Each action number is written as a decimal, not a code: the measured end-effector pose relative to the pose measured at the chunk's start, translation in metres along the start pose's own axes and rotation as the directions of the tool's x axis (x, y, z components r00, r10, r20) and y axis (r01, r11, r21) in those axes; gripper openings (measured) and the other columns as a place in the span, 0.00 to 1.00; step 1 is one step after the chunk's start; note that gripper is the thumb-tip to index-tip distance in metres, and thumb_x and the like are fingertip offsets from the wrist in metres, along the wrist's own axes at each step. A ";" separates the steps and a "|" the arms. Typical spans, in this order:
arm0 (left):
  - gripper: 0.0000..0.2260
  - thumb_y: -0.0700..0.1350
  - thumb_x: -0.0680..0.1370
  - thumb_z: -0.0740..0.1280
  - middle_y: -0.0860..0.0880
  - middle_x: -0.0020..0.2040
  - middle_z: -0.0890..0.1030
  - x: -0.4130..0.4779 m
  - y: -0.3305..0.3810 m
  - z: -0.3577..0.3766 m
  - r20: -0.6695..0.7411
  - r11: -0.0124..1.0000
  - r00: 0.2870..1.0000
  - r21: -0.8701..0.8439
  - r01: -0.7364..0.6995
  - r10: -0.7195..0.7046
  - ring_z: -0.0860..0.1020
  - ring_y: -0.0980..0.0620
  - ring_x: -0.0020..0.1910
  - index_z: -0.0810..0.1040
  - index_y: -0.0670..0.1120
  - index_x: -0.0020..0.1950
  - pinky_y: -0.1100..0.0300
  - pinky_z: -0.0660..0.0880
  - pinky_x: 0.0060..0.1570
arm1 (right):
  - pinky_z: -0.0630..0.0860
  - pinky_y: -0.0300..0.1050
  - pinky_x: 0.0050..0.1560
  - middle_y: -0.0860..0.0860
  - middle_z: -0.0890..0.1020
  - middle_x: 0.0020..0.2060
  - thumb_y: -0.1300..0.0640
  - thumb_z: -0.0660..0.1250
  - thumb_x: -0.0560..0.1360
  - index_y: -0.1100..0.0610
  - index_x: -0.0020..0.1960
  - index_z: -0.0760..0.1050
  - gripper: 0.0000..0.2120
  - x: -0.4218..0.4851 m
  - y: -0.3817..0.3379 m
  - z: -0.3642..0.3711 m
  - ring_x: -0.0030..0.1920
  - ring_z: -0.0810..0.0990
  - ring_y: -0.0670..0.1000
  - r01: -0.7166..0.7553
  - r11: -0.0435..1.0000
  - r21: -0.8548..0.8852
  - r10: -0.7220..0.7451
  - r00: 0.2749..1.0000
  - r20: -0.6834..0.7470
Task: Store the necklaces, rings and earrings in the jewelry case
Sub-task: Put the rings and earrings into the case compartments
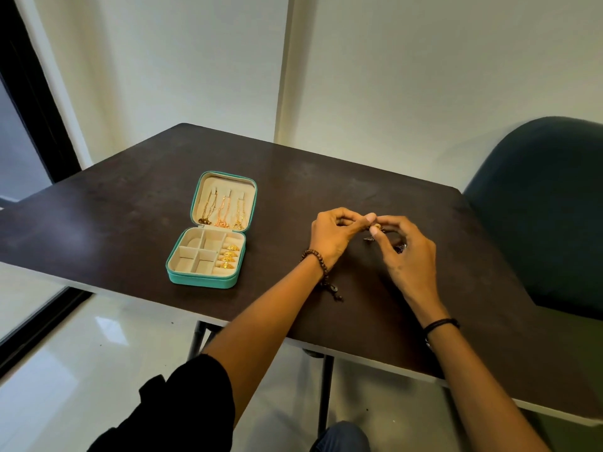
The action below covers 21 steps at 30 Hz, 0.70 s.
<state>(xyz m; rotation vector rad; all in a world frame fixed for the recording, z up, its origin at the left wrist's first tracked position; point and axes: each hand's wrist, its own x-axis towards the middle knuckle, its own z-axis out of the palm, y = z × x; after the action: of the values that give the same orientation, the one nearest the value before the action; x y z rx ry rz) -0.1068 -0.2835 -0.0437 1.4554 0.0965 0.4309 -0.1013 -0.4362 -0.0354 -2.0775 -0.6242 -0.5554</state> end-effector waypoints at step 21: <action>0.10 0.44 0.76 0.72 0.46 0.49 0.84 -0.017 0.005 -0.035 0.077 0.952 0.989 -0.269 0.143 -0.127 0.81 0.56 0.50 0.83 0.38 0.53 0.65 0.78 0.51 | 0.80 0.47 0.58 0.41 0.87 0.44 0.51 0.74 0.75 0.48 0.52 0.83 0.07 -0.008 -0.034 0.011 0.51 0.84 0.41 -0.303 0.891 0.339 0.302 0.952 0.055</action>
<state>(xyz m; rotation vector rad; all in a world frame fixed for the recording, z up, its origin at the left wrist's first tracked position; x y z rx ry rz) -0.1346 -0.2563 -0.0468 1.1789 0.0855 0.2766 -0.1262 -0.4117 -0.0250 -1.7931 -0.3544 -0.2431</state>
